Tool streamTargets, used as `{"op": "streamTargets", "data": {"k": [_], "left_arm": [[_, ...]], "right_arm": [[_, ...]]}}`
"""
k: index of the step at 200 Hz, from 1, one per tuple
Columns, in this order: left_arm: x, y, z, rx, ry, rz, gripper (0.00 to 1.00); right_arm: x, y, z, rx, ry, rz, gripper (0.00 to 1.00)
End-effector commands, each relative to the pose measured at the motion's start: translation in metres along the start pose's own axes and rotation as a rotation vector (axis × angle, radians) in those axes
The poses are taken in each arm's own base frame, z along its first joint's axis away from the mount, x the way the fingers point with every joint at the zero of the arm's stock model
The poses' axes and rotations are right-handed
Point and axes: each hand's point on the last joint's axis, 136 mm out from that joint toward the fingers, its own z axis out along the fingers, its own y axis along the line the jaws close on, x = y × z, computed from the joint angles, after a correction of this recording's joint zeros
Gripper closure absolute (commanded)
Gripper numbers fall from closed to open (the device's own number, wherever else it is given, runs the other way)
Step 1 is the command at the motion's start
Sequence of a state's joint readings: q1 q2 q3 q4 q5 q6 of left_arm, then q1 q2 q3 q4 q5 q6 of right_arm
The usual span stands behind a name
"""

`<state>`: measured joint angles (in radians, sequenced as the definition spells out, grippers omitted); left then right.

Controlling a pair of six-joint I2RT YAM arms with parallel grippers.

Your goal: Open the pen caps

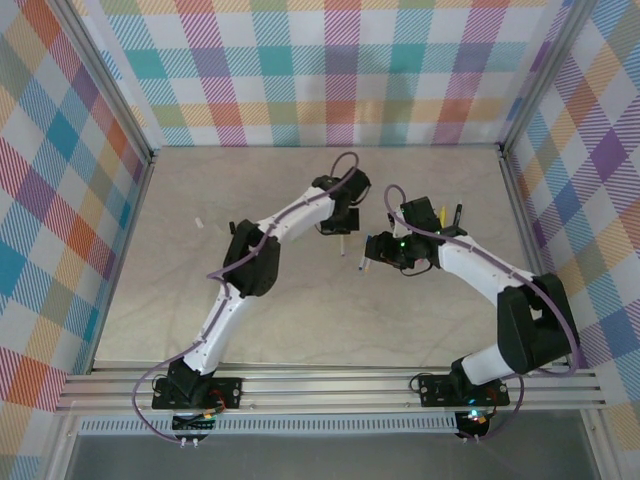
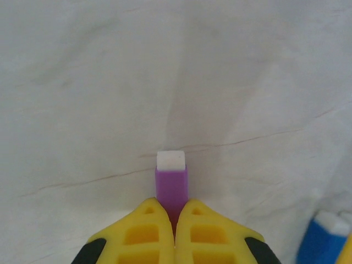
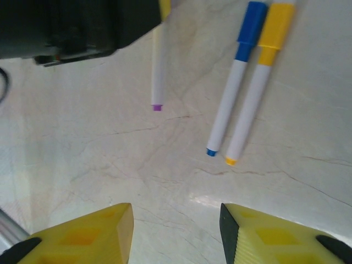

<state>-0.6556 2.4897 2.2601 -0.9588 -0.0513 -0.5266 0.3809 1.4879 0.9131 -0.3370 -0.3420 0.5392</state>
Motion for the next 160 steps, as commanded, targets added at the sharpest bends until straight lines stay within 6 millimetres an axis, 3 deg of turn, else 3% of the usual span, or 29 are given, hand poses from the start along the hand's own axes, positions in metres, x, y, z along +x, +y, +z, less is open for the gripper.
{"op": "streamTargets", "data": {"k": [1, 40, 94, 121, 160], "left_arm": [[-0.022, -0.011, -0.066, 0.178, -0.044, -0.031, 1.00], [-0.009, -0.030, -0.099, 0.336, 0.009, -0.048, 1.00], [0.000, -0.024, -0.112, 0.348, -0.002, -0.064, 1.00], [-0.002, -0.021, -0.115, 0.334, -0.016, -0.069, 1.00], [-0.006, -0.015, -0.101, 0.242, -0.040, -0.025, 1.00]], "right_arm": [[-0.014, 0.030, 0.009, -0.152, 0.004, -0.017, 0.54], [-0.026, 0.051, 0.018, -0.285, -0.007, 0.014, 0.53], [-0.039, 0.076, 0.021, -0.436, -0.010, 0.047, 0.48], [-0.044, 0.067, 0.013, -0.345, -0.042, 0.026, 0.48], [-0.048, 0.027, -0.010, -0.078, -0.129, 0.051, 0.48]]}}
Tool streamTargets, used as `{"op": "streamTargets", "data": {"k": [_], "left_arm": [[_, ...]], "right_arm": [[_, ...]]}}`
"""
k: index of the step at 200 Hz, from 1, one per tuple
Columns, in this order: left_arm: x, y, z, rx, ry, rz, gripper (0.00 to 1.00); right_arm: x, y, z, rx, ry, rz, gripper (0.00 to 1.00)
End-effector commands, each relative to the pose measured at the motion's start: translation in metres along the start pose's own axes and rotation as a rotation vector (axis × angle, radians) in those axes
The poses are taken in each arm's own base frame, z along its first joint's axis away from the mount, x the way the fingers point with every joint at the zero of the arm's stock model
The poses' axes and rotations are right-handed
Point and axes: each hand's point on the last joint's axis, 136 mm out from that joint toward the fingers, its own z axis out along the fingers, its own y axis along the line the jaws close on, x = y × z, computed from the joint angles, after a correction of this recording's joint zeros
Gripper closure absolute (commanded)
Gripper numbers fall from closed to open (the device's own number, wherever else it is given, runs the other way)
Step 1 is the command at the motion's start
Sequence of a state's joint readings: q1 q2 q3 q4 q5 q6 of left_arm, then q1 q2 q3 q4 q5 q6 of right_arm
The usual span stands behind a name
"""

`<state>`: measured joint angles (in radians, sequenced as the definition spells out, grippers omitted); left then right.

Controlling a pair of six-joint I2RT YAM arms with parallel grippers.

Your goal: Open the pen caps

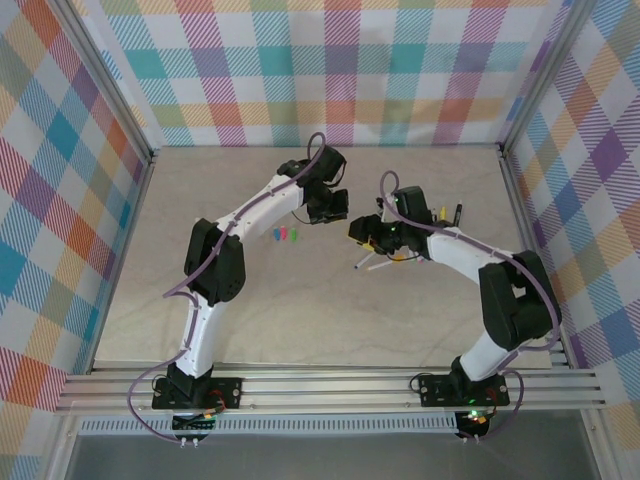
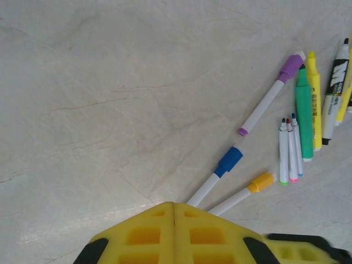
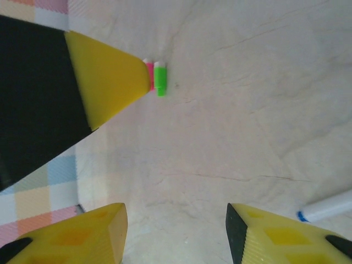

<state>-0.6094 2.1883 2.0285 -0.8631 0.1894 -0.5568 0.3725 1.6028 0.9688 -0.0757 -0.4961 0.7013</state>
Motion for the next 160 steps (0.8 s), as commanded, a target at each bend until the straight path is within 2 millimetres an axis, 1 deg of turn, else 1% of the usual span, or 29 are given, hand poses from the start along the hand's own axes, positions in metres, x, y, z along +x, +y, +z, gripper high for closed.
{"op": "streamTargets", "data": {"k": [1, 9, 24, 36, 46, 55, 58, 67, 90, 117, 133, 160], "left_arm": [[-0.008, -0.004, -0.006, -0.036, -0.041, 0.044, 1.00], [-0.009, -0.005, -0.001, -0.042, -0.043, 0.058, 0.99], [-0.011, -0.013, 0.010, -0.042, -0.066, 0.110, 0.82], [-0.015, -0.020, 0.015, -0.071, -0.099, 0.171, 0.71], [-0.017, -0.027, 0.021, -0.098, -0.115, 0.223, 0.65], [-0.018, -0.031, 0.029, -0.127, -0.127, 0.263, 0.63], [-0.018, -0.033, 0.031, -0.134, -0.130, 0.274, 0.61], [-0.018, -0.040, 0.038, -0.145, -0.134, 0.306, 0.60], [-0.015, -0.060, 0.057, -0.127, -0.156, 0.369, 0.52], [-0.006, -0.084, 0.076, -0.076, -0.176, 0.444, 0.50], [-0.001, -0.093, 0.086, -0.049, -0.174, 0.475, 0.50], [0.006, -0.103, 0.098, -0.023, -0.167, 0.530, 0.50]], "right_arm": [[-0.010, -0.010, -0.028, 0.148, -0.083, -0.027, 0.48], [-0.009, -0.017, -0.033, 0.185, -0.102, -0.014, 0.49], [-0.009, -0.028, -0.043, 0.251, -0.138, 0.012, 0.49], [-0.008, -0.036, -0.053, 0.296, -0.171, 0.029, 0.48], [-0.008, -0.043, -0.064, 0.331, -0.206, 0.045, 0.48], [-0.007, -0.045, -0.074, 0.346, -0.239, 0.052, 0.48], [-0.007, -0.047, -0.077, 0.351, -0.248, 0.053, 0.48], [-0.005, -0.049, -0.087, 0.365, -0.273, 0.062, 0.47], [0.001, -0.055, -0.109, 0.370, -0.329, 0.096, 0.45], [0.011, -0.058, -0.134, 0.339, -0.382, 0.141, 0.42], [0.017, -0.058, -0.143, 0.337, -0.386, 0.145, 0.42], [0.024, -0.057, -0.151, 0.329, -0.380, 0.151, 0.42]]}}
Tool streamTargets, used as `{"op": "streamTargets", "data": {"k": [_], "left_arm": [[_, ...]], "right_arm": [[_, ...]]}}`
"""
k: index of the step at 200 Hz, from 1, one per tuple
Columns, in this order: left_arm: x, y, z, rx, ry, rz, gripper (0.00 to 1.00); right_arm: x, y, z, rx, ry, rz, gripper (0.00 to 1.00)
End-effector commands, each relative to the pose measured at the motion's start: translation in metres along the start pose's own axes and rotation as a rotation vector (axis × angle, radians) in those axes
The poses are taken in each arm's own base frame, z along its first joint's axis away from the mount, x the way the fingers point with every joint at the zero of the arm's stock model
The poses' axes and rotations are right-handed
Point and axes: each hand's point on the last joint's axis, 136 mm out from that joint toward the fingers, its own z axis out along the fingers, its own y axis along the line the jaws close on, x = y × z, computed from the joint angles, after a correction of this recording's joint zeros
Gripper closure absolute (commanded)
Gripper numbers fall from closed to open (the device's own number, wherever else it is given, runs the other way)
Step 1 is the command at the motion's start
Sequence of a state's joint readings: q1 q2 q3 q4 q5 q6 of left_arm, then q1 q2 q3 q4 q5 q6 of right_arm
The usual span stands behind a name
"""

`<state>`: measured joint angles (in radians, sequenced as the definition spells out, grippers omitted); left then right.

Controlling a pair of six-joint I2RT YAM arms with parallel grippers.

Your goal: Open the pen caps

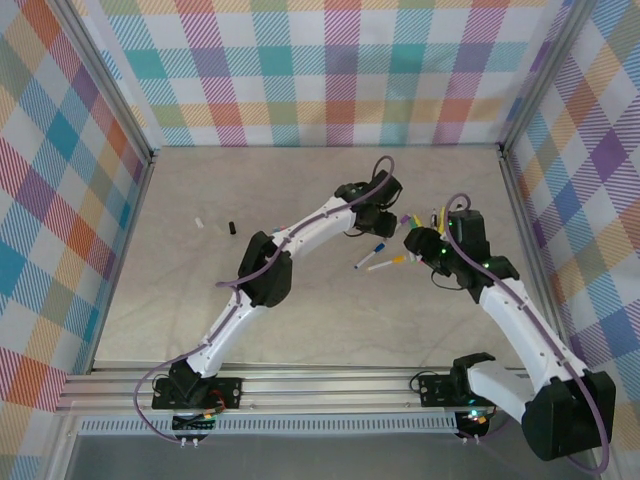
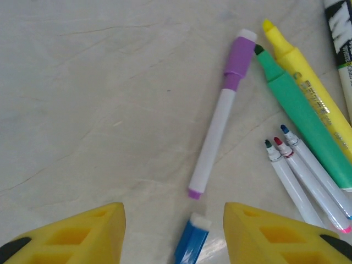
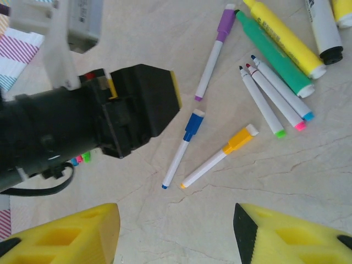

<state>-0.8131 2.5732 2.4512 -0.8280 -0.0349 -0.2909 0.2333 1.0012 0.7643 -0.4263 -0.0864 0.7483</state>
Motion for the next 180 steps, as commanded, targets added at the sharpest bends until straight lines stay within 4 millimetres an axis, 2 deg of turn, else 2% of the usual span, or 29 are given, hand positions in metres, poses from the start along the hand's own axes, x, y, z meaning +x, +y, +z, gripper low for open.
{"op": "streamTargets", "data": {"k": [1, 21, 48, 100, 145, 180], "left_arm": [[-0.015, -0.019, -0.001, 0.045, -0.064, 0.079, 0.50], [-0.013, -0.027, 0.005, 0.048, -0.071, 0.128, 0.50], [-0.011, -0.024, 0.016, 0.025, -0.060, 0.138, 0.52], [0.003, -0.035, 0.030, 0.045, -0.031, 0.158, 0.57], [0.015, -0.031, 0.041, 0.011, -0.002, 0.169, 0.61], [0.019, -0.015, 0.048, -0.066, 0.005, 0.165, 0.66]], "right_arm": [[0.010, -0.010, -0.006, 0.022, 0.032, 0.024, 0.42], [0.012, -0.010, -0.008, 0.016, 0.038, 0.030, 0.42], [0.013, -0.008, -0.008, 0.002, 0.052, 0.036, 0.42], [0.015, -0.005, -0.001, -0.017, 0.072, 0.041, 0.43], [0.013, -0.001, 0.005, -0.034, 0.082, 0.048, 0.44], [0.012, 0.002, 0.006, -0.043, 0.082, 0.048, 0.45]]}}
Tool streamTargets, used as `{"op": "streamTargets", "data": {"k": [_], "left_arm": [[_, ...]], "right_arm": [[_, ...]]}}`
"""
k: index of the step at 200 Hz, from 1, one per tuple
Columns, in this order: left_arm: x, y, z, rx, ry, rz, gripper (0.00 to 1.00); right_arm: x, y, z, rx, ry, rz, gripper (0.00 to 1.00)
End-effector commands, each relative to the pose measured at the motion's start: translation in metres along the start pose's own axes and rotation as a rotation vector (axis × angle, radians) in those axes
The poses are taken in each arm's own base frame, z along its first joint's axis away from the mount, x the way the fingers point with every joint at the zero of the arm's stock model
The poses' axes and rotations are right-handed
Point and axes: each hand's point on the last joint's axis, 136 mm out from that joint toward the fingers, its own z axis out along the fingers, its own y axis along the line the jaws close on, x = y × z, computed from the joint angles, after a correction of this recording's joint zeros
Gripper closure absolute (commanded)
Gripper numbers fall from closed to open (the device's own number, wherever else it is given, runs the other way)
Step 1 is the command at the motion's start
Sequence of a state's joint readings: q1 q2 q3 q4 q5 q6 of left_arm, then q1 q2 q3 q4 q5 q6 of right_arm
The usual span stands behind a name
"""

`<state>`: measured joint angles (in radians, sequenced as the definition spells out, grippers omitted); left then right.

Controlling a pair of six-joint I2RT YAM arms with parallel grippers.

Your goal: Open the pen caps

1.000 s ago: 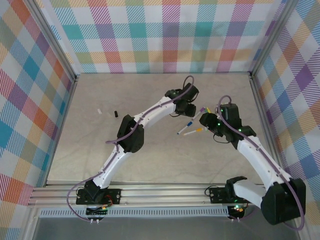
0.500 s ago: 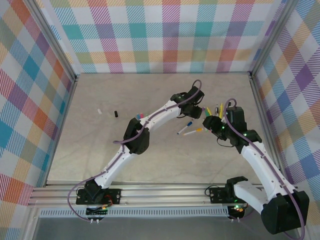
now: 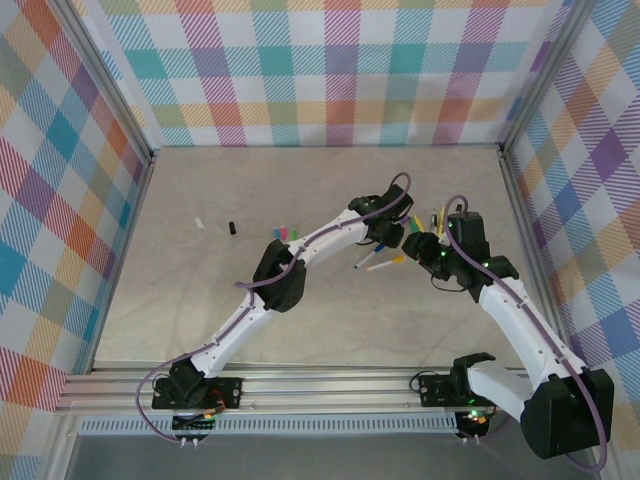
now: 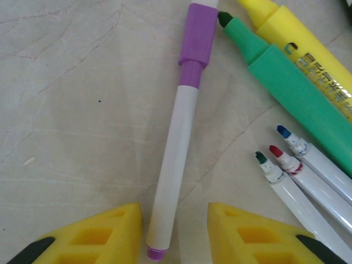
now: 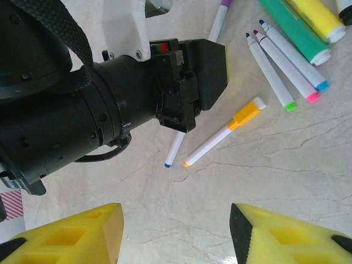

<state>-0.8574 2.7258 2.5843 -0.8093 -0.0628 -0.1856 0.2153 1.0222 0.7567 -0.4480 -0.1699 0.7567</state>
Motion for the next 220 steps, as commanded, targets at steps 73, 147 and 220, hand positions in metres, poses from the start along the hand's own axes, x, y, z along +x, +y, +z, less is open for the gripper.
{"op": "streamTargets", "data": {"k": [73, 147, 220], "left_arm": [[0.021, 0.041, 0.010, -0.199, 0.066, 0.021, 0.79], [0.028, 0.063, 0.006, -0.232, 0.105, -0.024, 0.94], [0.058, 0.113, -0.021, -0.296, 0.199, -0.081, 1.00]], "right_arm": [[-0.003, 0.009, 0.004, -0.050, 0.008, 0.026, 0.47], [-0.003, 0.010, 0.006, -0.055, 0.014, 0.025, 0.48], [-0.001, 0.011, 0.025, -0.065, 0.064, 0.035, 0.49]]}}
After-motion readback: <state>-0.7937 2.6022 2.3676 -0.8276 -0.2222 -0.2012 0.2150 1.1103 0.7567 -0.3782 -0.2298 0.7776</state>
